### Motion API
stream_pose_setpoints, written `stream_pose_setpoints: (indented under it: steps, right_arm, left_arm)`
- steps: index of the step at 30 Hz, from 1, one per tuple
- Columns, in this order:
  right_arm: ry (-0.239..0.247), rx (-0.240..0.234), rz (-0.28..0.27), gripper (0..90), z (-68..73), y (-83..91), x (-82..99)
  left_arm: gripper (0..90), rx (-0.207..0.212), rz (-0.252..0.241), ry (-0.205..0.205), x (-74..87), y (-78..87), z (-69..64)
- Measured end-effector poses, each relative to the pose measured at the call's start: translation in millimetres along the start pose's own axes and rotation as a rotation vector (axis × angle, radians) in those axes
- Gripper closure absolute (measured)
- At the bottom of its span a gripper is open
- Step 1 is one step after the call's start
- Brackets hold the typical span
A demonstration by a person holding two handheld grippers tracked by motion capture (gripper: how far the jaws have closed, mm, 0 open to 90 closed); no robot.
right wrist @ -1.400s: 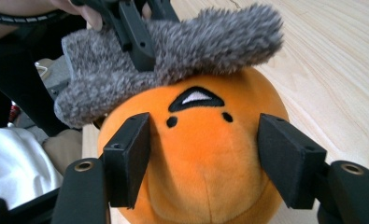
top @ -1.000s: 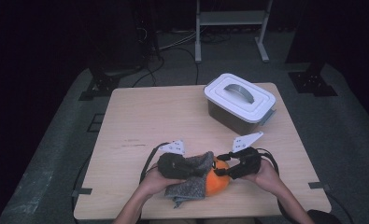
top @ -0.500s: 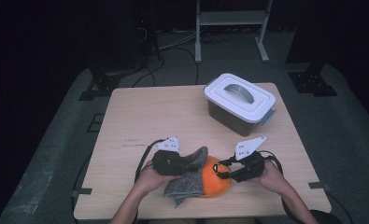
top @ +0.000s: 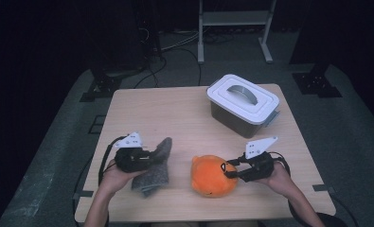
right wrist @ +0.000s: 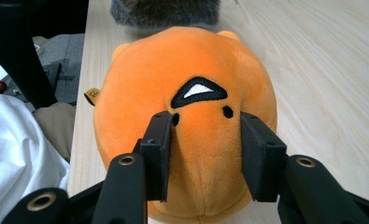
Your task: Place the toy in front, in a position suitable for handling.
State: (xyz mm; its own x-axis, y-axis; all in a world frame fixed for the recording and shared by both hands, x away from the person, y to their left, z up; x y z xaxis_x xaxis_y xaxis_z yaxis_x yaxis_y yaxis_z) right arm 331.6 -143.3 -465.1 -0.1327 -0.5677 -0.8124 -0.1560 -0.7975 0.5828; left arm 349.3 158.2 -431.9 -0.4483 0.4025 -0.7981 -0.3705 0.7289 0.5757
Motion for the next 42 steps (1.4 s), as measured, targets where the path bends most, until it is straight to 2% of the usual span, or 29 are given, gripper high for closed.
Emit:
stream_pose_setpoints:
  steps: [4,10,13,15,17,23,29,34,38,42]
  right_arm:
    - [-0.001,0.01,-0.005,56.7,-1.8,2.6,0.8]
    - [-0.005,0.004,-0.01,56.4,-2.2,4.1,3.0]
    - [-0.009,-0.004,-0.015,55.6,-1.6,4.3,4.4]
    - [-0.013,-0.006,-0.016,55.2,-1.7,4.6,5.1]
    - [-0.017,-0.007,-0.019,54.2,-1.5,4.9,5.6]
    - [-0.028,-0.011,-0.028,51.8,-1.8,5.3,6.9]
    - [-0.04,-0.015,-0.036,48.8,-2.0,5.6,6.4]
    - [-0.055,-0.031,-0.055,45.1,-2.3,6.6,4.6]
    - [-0.067,-0.042,-0.094,42.5,-0.8,11.0,-1.9]
    - [-0.104,-0.03,-0.149,38.0,-4.5,19.9,-10.3]
  left_arm:
    - [75.2,-0.076,0.024,0.045,20.1,20.7,22.6]
    - [74.6,-0.177,0.097,0.07,44.4,28.7,45.6]
    - [73.4,-0.18,0.127,0.083,54.3,22.5,49.2]
    - [71.9,-0.191,0.164,0.082,62.3,13.7,51.6]
    - [70.7,-0.202,0.187,0.073,65.8,7.8,52.6]
    - [62.8,-0.243,0.209,0.024,69.1,-3.4,51.1]
    - [50.1,-0.25,0.176,0.04,67.6,-1.9,50.0]
    - [40.9,-0.263,0.143,0.034,60.9,1.5,47.4]
    - [37.1,-0.251,0.109,0.032,53.7,3.7,43.5]
    - [34.6,-0.251,0.089,0.028,48.7,5.1,41.6]
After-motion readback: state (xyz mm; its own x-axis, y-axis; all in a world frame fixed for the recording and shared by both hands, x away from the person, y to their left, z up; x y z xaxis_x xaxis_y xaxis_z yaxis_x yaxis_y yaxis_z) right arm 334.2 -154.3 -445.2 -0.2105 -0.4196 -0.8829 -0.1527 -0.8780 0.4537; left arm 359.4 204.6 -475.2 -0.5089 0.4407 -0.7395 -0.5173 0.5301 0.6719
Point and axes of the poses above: each handheld gripper's, and its own axes: y roughly backward along the jaws, x roughly out of its underside, z roughly to its left, the point moved 8 cm from there along -y, roughly forward along the jaws, and after that the axes turned 5 degrees about y, right-handed, at the moved point
